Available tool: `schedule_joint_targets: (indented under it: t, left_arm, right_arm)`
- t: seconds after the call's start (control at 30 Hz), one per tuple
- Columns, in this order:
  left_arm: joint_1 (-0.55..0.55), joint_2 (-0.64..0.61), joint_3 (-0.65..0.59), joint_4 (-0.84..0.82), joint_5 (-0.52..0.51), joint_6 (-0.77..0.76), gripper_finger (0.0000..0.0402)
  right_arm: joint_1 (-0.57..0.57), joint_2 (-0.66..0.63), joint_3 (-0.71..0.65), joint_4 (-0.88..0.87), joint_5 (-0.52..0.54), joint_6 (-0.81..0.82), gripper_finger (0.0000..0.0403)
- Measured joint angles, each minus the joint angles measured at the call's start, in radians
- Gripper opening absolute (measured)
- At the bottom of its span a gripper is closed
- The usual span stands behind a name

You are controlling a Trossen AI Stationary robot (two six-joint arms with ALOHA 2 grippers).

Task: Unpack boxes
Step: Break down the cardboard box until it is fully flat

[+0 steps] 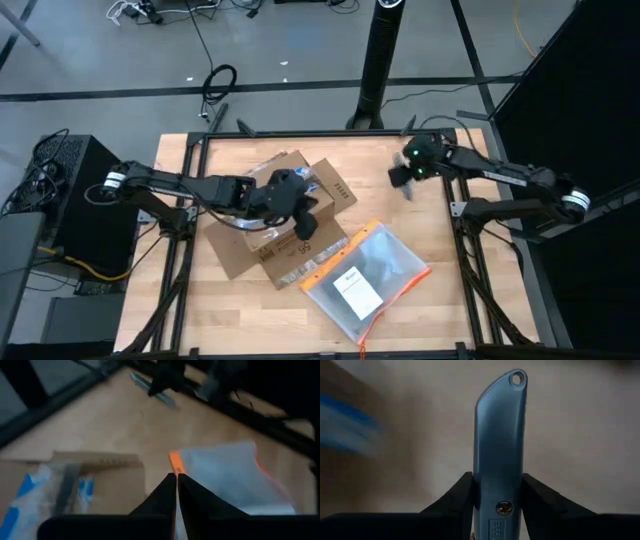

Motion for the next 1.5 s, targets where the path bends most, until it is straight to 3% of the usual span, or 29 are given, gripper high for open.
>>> schedule_joint_targets:
  t: [0.5, 0.73, 0.9, 1.0, 1.5]
  left_arm:
    - [0.094, 0.228, -0.001, 0.543, -0.166, 0.289, 0.0154]
    - [0.149, 0.258, -0.001, 0.584, -0.122, 0.301, 0.0235]
    - [0.172, 0.277, 0.0, 0.587, -0.078, 0.303, 0.0266]
    - [0.179, 0.285, 0.0, 0.59, -0.086, 0.304, 0.0271]
    - [0.186, 0.296, 0.0, 0.6, -0.21, 0.291, 0.0194]
  right_arm:
    - [0.317, -0.073, 0.011, 0.74, 0.259, 0.145, 0.0102]
    - [0.406, -0.034, 0.011, 0.853, 0.355, 0.064, 0.0102]
    - [0.41, 0.023, 0.011, 0.931, 0.371, 0.032, 0.0102]
    - [0.413, 0.068, 0.012, 1.008, 0.368, 0.012, 0.0102]
    - [0.476, 0.154, 0.035, 1.082, 0.337, 0.0, 0.0102]
